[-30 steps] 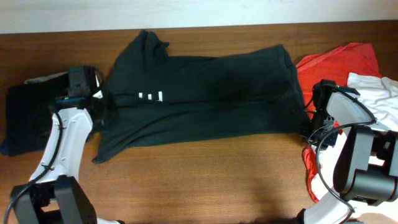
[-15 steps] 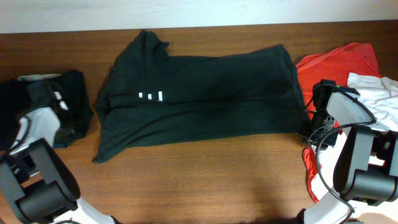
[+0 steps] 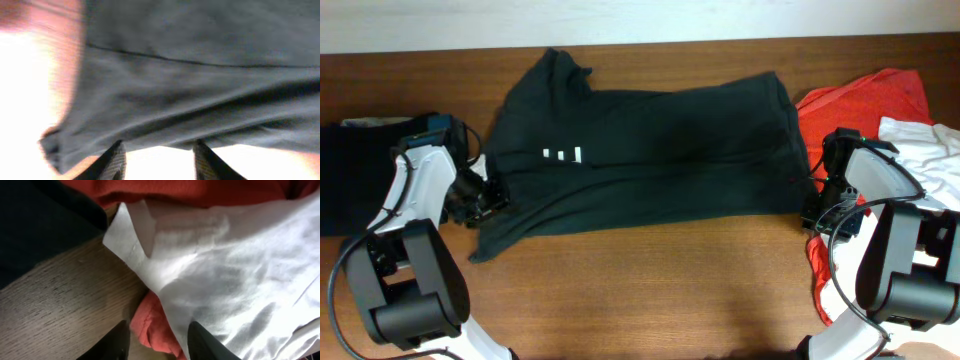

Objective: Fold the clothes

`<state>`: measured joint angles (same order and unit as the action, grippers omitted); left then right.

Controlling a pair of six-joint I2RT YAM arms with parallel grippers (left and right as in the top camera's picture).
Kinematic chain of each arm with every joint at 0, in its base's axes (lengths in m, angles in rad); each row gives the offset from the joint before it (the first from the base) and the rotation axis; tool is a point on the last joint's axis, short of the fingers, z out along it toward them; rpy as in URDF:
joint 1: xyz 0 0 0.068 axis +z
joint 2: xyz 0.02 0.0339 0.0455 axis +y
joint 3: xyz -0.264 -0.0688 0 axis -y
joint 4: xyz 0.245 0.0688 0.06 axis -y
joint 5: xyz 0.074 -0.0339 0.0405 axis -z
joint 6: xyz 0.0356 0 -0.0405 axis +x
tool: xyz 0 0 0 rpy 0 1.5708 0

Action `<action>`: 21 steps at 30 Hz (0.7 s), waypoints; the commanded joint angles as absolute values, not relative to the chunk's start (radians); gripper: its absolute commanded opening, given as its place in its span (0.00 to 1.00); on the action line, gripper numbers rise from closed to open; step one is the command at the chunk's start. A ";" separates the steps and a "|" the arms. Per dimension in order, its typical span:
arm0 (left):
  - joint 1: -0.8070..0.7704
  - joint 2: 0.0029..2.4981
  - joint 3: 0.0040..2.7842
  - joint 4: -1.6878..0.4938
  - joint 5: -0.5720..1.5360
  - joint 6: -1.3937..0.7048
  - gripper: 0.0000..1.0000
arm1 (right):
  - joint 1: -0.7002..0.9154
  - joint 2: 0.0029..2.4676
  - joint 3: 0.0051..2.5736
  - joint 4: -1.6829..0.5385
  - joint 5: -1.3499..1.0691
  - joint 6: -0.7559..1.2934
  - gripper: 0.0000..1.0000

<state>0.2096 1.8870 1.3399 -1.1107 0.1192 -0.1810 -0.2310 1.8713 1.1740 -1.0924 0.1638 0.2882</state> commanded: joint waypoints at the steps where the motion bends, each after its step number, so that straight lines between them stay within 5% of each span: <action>1: 0.210 1.876 1.278 -1.107 -0.054 -0.286 0.56 | -0.231 1.877 1.166 -1.093 0.157 0.296 0.51; 4: 0.210 1.879 1.229 -1.074 -0.062 -0.288 0.69 | -0.231 1.877 1.166 -1.093 0.143 0.295 0.54; 9: 0.210 1.884 1.175 -0.996 -0.110 -0.292 0.75 | -0.231 1.877 1.166 -1.093 0.143 0.295 0.54; 11: 0.210 1.884 1.142 -0.965 -0.098 -0.292 0.58 | -0.231 1.877 1.166 -1.094 0.143 0.295 0.54; 13: 0.210 1.884 1.117 -0.956 -0.091 -0.292 0.28 | -0.231 1.877 1.166 -1.097 0.142 0.296 0.54; 14: 0.210 1.884 1.112 -0.956 -0.096 -0.291 0.01 | -0.231 1.877 1.166 -1.098 0.142 0.296 0.54; 16: 0.217 1.883 1.113 -0.976 -0.159 -0.294 0.00 | -0.231 1.877 1.166 -1.113 0.139 0.296 0.49; 19: 0.273 1.883 1.139 -1.063 -0.234 -0.329 0.00 | -0.231 1.877 1.166 -1.176 0.109 0.296 0.04; 21: 0.319 1.882 1.164 -1.115 -0.233 -0.352 0.00 | -0.231 1.876 1.166 -1.236 0.057 0.296 0.04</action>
